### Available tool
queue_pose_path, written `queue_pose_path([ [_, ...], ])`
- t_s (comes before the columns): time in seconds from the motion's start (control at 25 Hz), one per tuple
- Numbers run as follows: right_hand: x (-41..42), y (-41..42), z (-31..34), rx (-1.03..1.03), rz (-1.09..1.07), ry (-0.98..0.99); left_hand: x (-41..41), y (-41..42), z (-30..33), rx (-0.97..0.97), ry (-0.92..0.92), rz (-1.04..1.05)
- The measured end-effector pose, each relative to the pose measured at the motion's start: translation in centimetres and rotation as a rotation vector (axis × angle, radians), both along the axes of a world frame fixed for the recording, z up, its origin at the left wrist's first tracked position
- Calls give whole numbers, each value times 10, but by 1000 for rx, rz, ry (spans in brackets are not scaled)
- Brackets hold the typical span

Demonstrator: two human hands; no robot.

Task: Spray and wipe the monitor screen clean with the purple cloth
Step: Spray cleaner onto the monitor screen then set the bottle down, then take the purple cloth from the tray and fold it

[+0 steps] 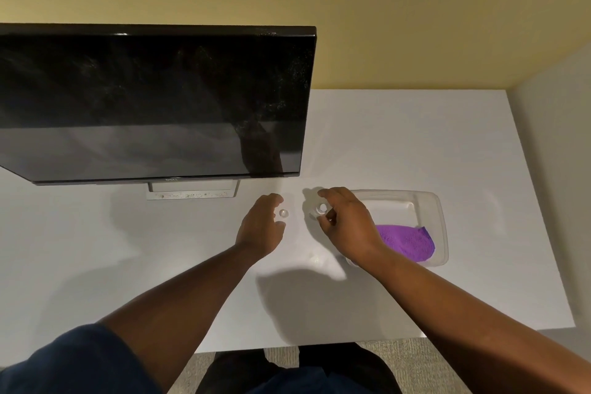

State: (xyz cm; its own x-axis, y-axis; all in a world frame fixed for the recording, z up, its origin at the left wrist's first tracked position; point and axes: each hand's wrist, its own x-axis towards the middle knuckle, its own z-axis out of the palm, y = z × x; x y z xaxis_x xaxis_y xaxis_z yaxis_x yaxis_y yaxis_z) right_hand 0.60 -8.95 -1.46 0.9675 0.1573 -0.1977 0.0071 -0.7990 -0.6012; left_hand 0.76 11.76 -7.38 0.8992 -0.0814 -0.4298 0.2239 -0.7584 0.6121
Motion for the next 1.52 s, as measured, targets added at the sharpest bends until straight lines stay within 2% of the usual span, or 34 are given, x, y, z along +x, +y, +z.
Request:
queue_pose_path([
  [0.2,-20,-20,11,68,-70,-4,-19,-5,24,74,6,18],
  [0.4,-39,-57,25,0,-186,66,-40,-22,59,125,66,-230],
  [0.52,-46,-79,28,-44,-243,142,-49,-47,78,63,40,-425],
  [0.64,-48,-97,27,-42,-251,172,-47,-76,94,-107,-8,-495],
  [0.72,-46,-108,26,-59,-217,202,-41,-95,101,-156,-112,-548],
  [0.84,-46,-122,26,-145,-101,254,-27,-118,105,-51,-219,-647],
  [0.96,-46,-136,29,-236,37,256,-12,-135,97,156,-193,-721],
  [1.16,-37,-144,23,-433,246,221,-3,-147,77,370,-77,-770],
  [1.52,-26,-136,12,-525,400,183,-3,-153,71,457,-87,-738],
])
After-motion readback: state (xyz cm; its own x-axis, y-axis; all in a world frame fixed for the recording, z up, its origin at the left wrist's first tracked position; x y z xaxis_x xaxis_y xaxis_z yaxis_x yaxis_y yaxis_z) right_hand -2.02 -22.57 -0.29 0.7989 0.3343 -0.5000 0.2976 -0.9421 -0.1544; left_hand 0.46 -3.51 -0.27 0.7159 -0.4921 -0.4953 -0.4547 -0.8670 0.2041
